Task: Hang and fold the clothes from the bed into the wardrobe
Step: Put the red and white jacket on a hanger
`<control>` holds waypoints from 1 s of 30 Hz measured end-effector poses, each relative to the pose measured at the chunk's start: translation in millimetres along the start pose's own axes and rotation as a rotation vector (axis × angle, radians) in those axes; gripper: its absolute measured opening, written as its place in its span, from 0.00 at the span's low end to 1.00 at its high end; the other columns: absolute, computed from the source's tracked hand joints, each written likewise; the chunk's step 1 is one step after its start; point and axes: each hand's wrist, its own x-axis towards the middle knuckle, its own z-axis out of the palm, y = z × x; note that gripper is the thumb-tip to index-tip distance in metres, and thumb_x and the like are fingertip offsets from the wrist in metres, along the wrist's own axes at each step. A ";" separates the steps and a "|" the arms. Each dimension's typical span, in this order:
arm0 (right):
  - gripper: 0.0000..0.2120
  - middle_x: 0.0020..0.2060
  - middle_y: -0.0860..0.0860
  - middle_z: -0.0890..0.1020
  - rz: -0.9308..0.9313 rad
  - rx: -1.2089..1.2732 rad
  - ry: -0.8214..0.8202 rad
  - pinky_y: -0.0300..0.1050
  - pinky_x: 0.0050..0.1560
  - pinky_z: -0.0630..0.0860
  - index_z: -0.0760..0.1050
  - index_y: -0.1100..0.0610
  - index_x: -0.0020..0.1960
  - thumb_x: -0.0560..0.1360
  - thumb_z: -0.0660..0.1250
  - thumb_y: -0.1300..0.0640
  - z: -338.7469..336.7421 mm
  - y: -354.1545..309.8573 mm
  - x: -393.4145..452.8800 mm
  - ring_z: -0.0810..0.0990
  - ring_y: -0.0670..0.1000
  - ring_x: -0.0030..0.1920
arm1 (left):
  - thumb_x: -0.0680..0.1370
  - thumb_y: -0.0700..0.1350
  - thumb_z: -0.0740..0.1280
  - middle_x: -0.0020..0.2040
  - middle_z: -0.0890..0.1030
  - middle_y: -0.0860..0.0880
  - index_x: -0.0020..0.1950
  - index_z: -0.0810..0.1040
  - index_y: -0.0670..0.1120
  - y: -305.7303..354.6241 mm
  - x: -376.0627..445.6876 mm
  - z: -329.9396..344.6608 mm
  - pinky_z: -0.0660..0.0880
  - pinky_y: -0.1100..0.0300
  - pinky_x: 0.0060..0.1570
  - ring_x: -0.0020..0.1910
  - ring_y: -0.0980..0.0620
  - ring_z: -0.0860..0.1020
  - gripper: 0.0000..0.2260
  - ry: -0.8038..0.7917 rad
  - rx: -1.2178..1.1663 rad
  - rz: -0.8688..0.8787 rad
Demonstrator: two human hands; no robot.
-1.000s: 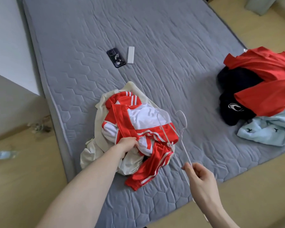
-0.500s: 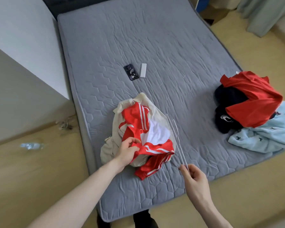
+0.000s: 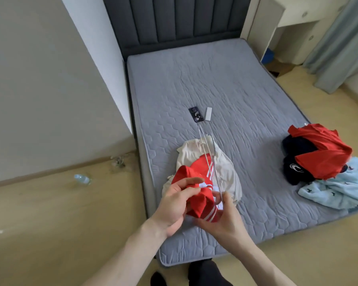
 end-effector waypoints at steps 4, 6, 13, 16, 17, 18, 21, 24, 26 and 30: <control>0.21 0.48 0.40 0.84 -0.104 -0.050 0.160 0.55 0.34 0.80 0.67 0.47 0.48 0.65 0.79 0.52 35.2 -38.6 -8.3 0.83 0.49 0.33 | 0.78 0.37 0.71 0.46 0.86 0.40 0.52 0.87 0.46 32.0 -44.6 -20.0 0.82 0.59 0.40 0.40 0.49 0.85 0.08 -0.096 0.016 0.082; 0.18 0.38 0.38 0.81 -0.136 -0.039 0.215 0.43 0.32 0.76 0.67 0.46 0.42 0.70 0.76 0.60 50.5 -55.2 -9.0 0.79 0.46 0.31 | 0.80 0.36 0.68 0.42 0.86 0.44 0.50 0.88 0.48 46.7 -63.5 -33.6 0.80 0.62 0.37 0.37 0.52 0.84 0.10 -0.111 0.051 0.139; 0.22 0.27 0.41 0.65 -0.280 0.013 0.255 0.36 0.32 0.62 0.61 0.50 0.35 0.73 0.69 0.70 96.4 -110.4 -20.9 0.62 0.43 0.30 | 0.82 0.41 0.69 0.52 0.84 0.47 0.66 0.81 0.47 83.0 -109.0 -97.4 0.80 0.58 0.54 0.50 0.52 0.82 0.12 -0.053 0.172 0.349; 0.22 0.30 0.42 0.64 -0.285 0.124 0.181 0.46 0.34 0.61 0.60 0.49 0.35 0.76 0.68 0.68 108.8 -130.9 -25.5 0.61 0.46 0.33 | 0.81 0.41 0.69 0.50 0.83 0.51 0.65 0.79 0.48 81.3 -127.4 -131.8 0.78 0.53 0.55 0.50 0.53 0.81 0.12 0.141 0.281 0.439; 0.22 0.30 0.43 0.64 -0.300 0.149 0.172 0.47 0.34 0.62 0.60 0.50 0.36 0.77 0.69 0.66 113.2 -138.4 -27.7 0.62 0.46 0.33 | 0.81 0.43 0.69 0.49 0.83 0.55 0.63 0.79 0.50 77.3 -133.6 -144.7 0.77 0.56 0.54 0.50 0.56 0.81 0.11 0.202 0.345 0.451; 0.21 0.31 0.43 0.64 -0.320 0.170 0.166 0.45 0.34 0.62 0.60 0.51 0.36 0.77 0.70 0.64 117.0 -146.3 -29.5 0.62 0.46 0.33 | 0.81 0.44 0.69 0.50 0.83 0.58 0.62 0.79 0.51 72.2 -139.7 -157.2 0.77 0.58 0.54 0.51 0.58 0.81 0.10 0.247 0.416 0.445; 0.16 0.31 0.45 0.66 -0.354 0.240 0.105 0.42 0.33 0.64 0.63 0.62 0.40 0.74 0.69 0.57 130.2 -169.1 -35.4 0.65 0.46 0.34 | 0.82 0.46 0.68 0.53 0.83 0.56 0.59 0.81 0.53 58.3 -155.0 -182.7 0.79 0.58 0.53 0.53 0.59 0.82 0.07 0.294 0.548 0.362; 0.18 0.35 0.54 0.67 -0.310 0.371 -0.009 0.47 0.34 0.64 0.65 0.69 0.45 0.72 0.69 0.57 142.2 -185.9 -39.0 0.66 0.52 0.37 | 0.81 0.44 0.70 0.56 0.84 0.54 0.60 0.81 0.51 58.2 -161.6 -183.4 0.81 0.59 0.50 0.53 0.57 0.82 0.09 0.255 0.546 0.383; 0.15 0.35 0.54 0.73 -0.277 0.404 -0.076 0.44 0.33 0.69 0.70 0.68 0.49 0.73 0.69 0.57 148.4 -191.7 -39.7 0.72 0.51 0.36 | 0.81 0.42 0.70 0.55 0.85 0.54 0.60 0.81 0.50 68.9 -162.8 -179.8 0.81 0.60 0.48 0.53 0.56 0.83 0.09 0.253 0.533 0.480; 0.01 0.30 0.45 0.79 -0.226 0.406 -0.161 0.33 0.29 0.72 0.76 0.61 0.49 0.79 0.66 0.65 152.8 -197.3 -38.7 0.77 0.42 0.29 | 0.82 0.45 0.69 0.49 0.87 0.50 0.56 0.84 0.47 91.7 -165.7 -172.1 0.82 0.59 0.44 0.49 0.50 0.85 0.06 0.279 0.557 0.557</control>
